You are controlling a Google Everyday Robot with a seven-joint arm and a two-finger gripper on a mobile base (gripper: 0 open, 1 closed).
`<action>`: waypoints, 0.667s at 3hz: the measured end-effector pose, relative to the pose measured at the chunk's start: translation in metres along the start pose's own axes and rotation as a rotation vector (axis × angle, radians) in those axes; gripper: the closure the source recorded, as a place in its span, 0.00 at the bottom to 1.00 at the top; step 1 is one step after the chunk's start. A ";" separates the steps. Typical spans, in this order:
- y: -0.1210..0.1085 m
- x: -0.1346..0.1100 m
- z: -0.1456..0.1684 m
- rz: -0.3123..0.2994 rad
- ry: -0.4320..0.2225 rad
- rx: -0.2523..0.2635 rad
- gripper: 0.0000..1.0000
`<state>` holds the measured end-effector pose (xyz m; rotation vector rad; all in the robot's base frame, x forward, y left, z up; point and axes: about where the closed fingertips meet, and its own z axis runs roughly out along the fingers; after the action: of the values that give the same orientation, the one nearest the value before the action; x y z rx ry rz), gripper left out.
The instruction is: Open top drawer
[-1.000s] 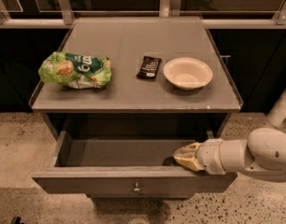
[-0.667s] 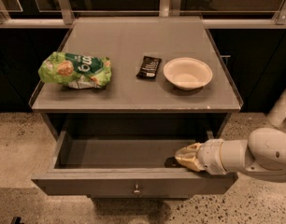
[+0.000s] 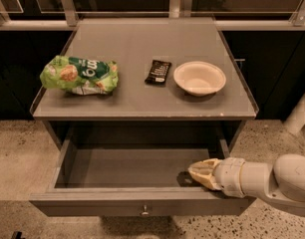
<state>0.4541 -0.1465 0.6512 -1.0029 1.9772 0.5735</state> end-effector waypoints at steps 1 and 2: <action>0.000 0.000 0.000 0.000 0.000 0.000 0.81; 0.000 0.000 0.000 0.000 0.000 0.000 0.58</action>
Offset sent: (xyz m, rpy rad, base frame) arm 0.0000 0.0000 0.0000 0.0000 0.0000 0.0001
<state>0.4541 -0.1464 0.6512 -1.0031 1.9771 0.5736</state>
